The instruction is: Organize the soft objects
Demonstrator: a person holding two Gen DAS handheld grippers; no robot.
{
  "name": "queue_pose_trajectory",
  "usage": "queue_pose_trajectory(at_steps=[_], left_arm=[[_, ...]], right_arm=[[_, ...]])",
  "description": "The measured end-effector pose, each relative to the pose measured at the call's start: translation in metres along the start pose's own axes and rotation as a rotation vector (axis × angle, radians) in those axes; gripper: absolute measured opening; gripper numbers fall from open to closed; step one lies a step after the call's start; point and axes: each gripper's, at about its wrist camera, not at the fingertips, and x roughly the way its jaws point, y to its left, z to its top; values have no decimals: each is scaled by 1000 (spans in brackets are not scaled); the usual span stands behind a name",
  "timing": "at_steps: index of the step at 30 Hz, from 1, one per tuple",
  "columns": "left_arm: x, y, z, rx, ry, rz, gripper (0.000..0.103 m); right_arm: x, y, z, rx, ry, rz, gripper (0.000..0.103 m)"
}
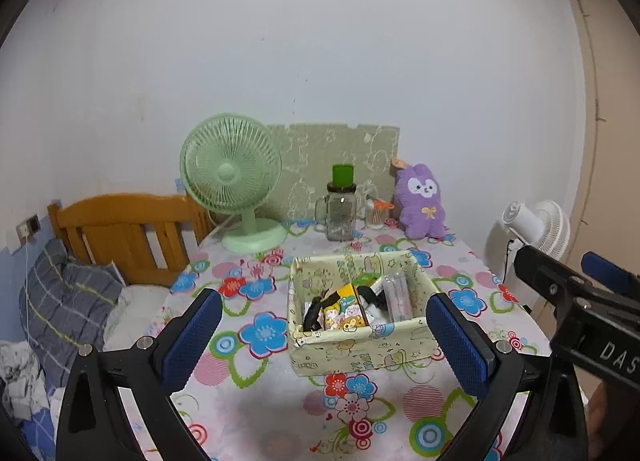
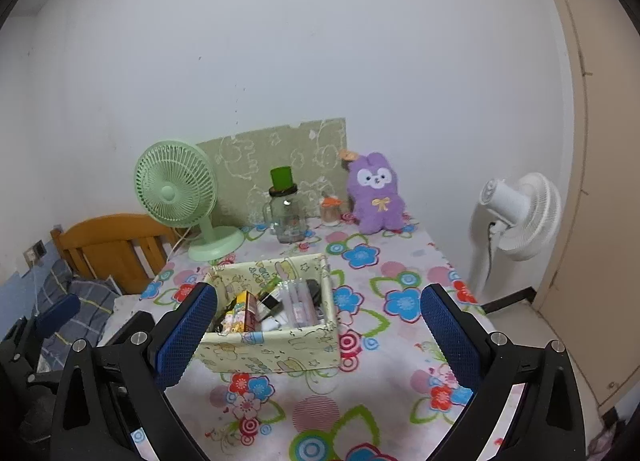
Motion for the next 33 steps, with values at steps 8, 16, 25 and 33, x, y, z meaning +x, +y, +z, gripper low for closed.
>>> queue_pose_trajectory(at_steps=[8,16,25,33], left_arm=[[-32,4,-2,1,-50,5,103],[-44,6,-8,-14,-39,0,103],[-52,3,-10,-11,-53,0,103],[-54,3,-11,-17,-53,0,103]], right_arm=[[-35,1,-5,-10,-41,-28,103],[-52,2,-11,-16,-56,-16,103],[-61,6,-14,-30,-66,-3,103],[-61,7,-14,-35,-68,-11,103]])
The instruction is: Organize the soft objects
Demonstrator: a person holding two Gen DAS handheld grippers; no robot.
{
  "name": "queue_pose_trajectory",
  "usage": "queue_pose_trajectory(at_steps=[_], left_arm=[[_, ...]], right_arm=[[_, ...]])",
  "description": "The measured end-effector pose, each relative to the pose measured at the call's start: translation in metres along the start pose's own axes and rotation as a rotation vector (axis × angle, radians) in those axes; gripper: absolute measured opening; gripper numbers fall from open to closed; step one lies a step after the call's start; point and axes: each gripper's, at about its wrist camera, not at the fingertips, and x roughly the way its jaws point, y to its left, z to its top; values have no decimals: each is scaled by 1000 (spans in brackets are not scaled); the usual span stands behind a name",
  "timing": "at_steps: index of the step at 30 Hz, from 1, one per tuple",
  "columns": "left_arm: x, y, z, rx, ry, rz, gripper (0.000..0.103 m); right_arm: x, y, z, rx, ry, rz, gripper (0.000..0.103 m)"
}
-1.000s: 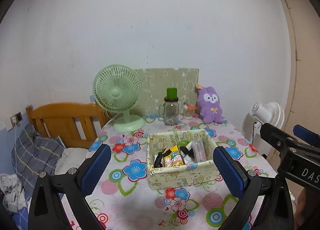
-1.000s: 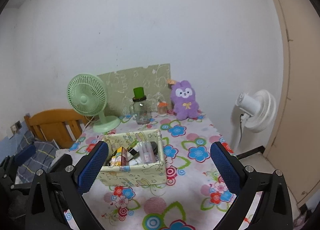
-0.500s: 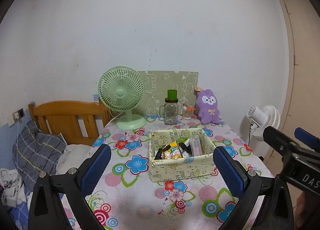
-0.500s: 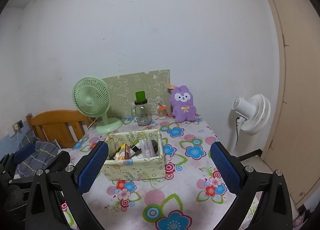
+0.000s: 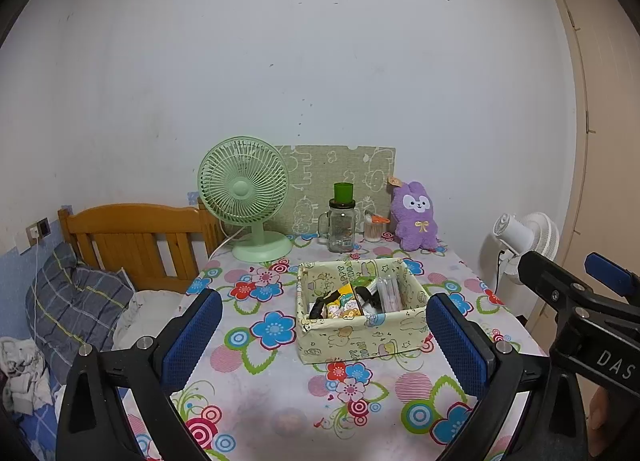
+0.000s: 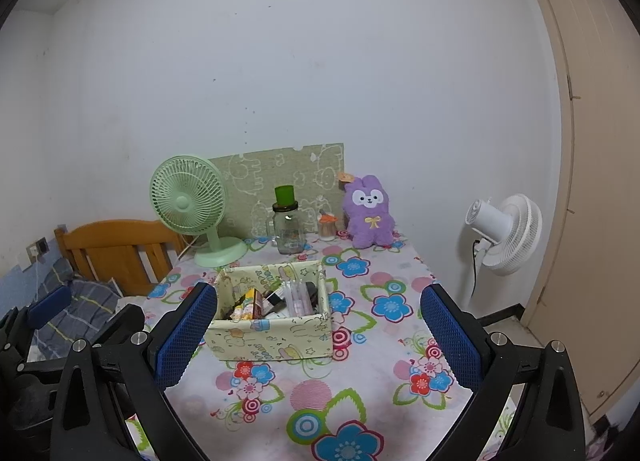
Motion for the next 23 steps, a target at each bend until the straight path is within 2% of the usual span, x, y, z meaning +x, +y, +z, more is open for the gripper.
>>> queue_pose_trajectory(at_steps=[23], left_arm=[[6,4,0,-9,14,1,103]], right_arm=[[6,-6,-1,29,17,-30,103]])
